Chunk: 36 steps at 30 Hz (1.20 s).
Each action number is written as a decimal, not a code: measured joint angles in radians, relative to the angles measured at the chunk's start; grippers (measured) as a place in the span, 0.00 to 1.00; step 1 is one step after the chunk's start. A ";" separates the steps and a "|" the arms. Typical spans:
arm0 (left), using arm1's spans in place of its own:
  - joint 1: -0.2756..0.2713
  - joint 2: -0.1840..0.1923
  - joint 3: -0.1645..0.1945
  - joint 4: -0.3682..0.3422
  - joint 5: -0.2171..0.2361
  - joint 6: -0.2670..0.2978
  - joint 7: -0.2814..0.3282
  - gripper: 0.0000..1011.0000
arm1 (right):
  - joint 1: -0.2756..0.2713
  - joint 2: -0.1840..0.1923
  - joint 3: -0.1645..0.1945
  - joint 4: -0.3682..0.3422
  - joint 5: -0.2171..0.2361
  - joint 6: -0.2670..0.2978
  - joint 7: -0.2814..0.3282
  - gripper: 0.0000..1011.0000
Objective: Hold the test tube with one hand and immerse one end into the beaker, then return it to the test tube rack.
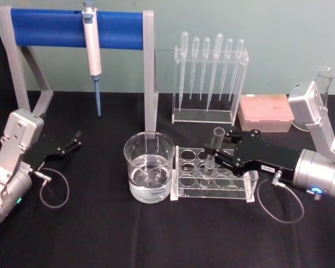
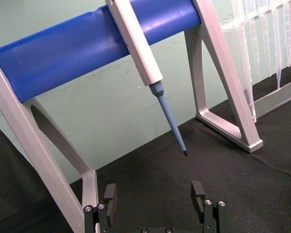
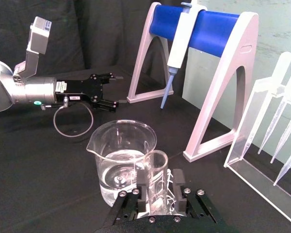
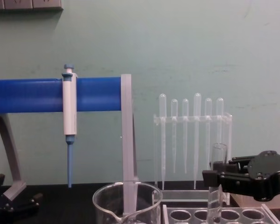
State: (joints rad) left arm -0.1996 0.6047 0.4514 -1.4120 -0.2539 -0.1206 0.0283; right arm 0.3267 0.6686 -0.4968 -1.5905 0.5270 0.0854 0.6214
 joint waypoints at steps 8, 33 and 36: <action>0.000 0.000 0.000 0.000 0.000 0.000 0.000 0.99 | 0.000 0.001 0.001 -0.001 0.001 0.000 0.000 0.57; 0.000 0.000 0.000 0.000 0.000 0.000 0.000 0.99 | -0.109 -0.041 0.195 -0.153 0.139 -0.016 -0.222 0.99; 0.000 0.000 0.000 0.000 0.000 0.000 0.000 0.99 | -0.129 -0.081 0.218 -0.139 0.093 -0.036 -0.327 0.99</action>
State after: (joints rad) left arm -0.1996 0.6046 0.4514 -1.4120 -0.2538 -0.1206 0.0283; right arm 0.1973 0.5874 -0.2788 -1.7293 0.6196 0.0489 0.2940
